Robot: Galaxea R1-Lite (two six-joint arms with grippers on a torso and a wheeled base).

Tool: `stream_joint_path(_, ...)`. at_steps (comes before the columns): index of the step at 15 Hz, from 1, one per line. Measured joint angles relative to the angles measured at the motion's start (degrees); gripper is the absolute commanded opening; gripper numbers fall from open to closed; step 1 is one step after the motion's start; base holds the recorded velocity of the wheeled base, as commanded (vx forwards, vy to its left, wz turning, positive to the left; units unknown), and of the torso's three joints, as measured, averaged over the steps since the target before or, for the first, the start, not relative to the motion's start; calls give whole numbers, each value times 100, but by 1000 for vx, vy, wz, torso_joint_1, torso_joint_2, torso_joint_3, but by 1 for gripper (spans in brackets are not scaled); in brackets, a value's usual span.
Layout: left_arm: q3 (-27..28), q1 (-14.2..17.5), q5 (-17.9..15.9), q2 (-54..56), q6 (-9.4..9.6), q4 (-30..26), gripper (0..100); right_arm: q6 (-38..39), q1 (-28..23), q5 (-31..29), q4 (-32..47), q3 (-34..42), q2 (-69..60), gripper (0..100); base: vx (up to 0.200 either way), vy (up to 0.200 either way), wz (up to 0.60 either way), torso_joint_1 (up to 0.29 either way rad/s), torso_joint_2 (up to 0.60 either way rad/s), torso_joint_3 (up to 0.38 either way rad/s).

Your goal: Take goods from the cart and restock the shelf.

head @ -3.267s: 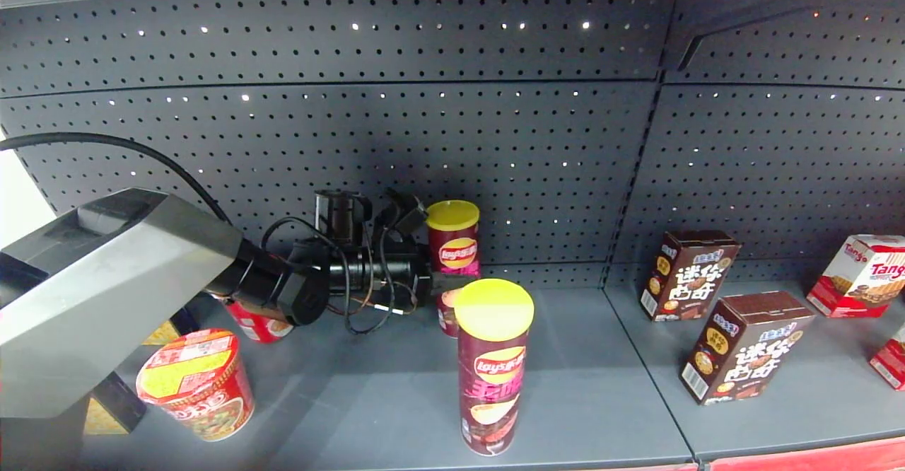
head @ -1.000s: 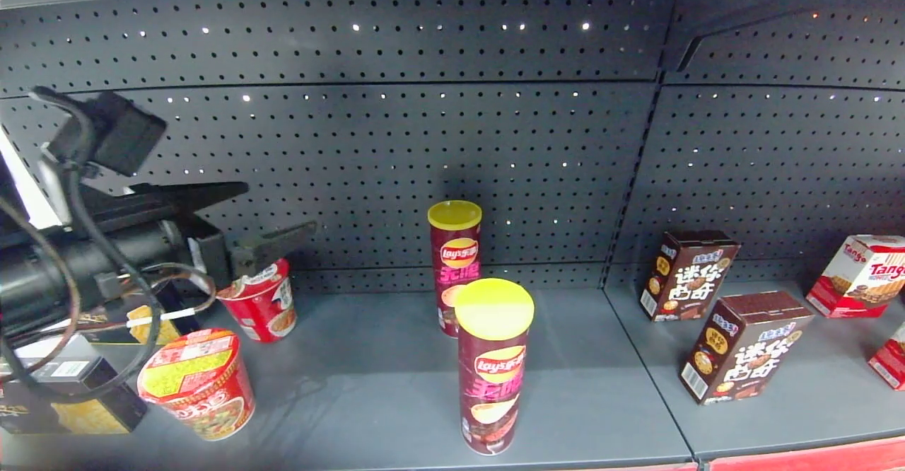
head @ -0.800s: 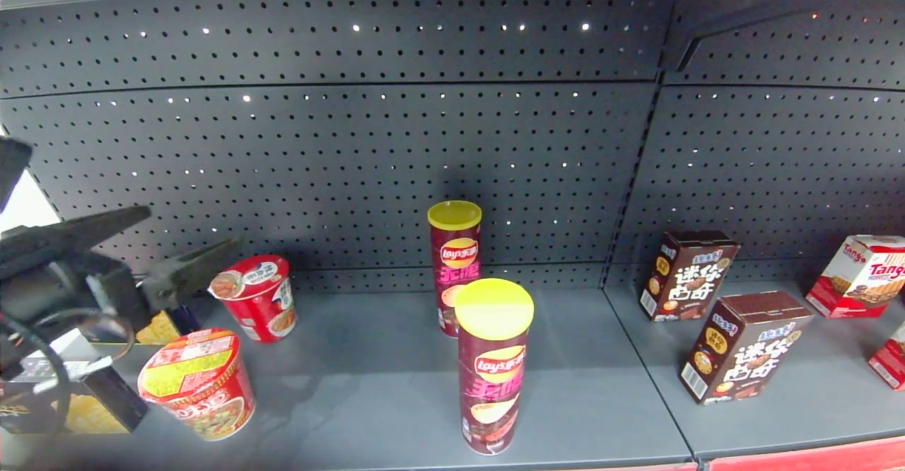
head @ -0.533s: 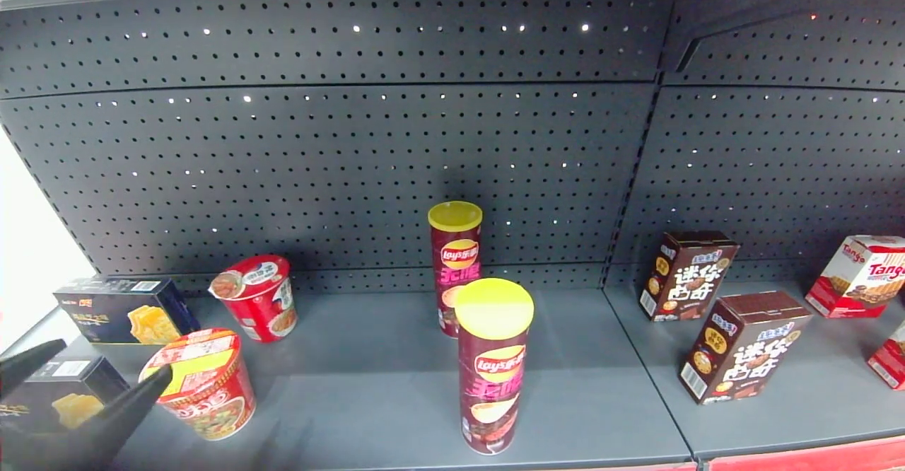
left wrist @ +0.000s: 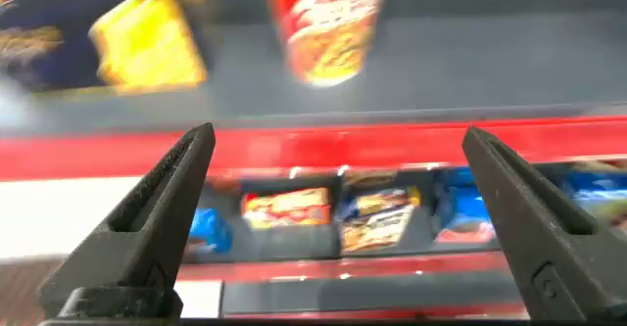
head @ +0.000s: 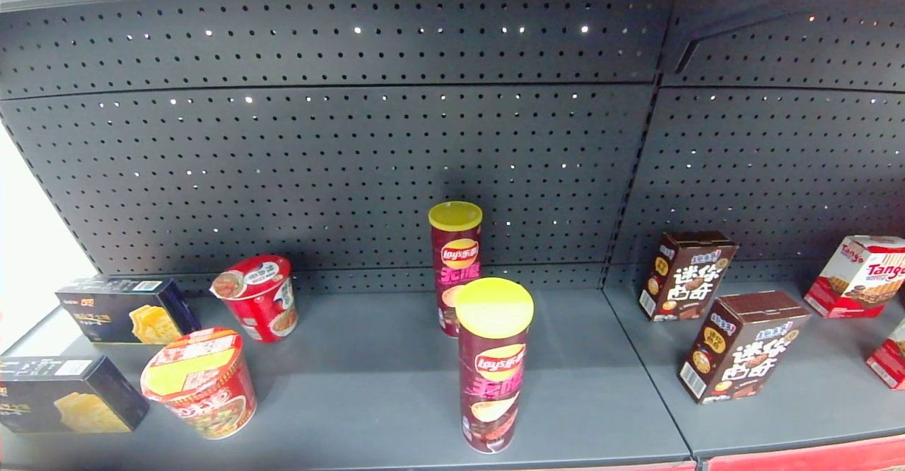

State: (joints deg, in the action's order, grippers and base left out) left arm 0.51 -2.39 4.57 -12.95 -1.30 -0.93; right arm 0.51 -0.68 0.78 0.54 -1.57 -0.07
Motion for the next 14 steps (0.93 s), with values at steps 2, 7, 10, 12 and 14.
stream_joint_path(2, -16, -6, -127, 419, 52, 46, 100, 2, 5, 0, 0, 0, 0, 100, 0, 0, 0, 0, 0, 0)
stream_joint_path(7, -38, 229, -167, 1133, -77, 83, 100, 2, 5, 6, 0, 0, 0, 100, 0, 0, 0, 0, 0, 0)
stream_joint_path(10, -40, 250, 84, 1254, -137, 93, 100, 2, 5, 4, 0, 1, 0, 100, 0, 0, 0, 0, 0, 0)
stream_joint_path(12, -41, 252, 89, 1276, -145, 93, 100, 2, 5, 6, 0, 1, 0, 100, 0, 0, 0, 0, 0, 0)
stream_joint_path(14, -41, 255, 89, 1285, -143, 93, 100, 0, 5, 6, -2, 1, 0, 100, 0, 0, 0, 0, 0, 0)
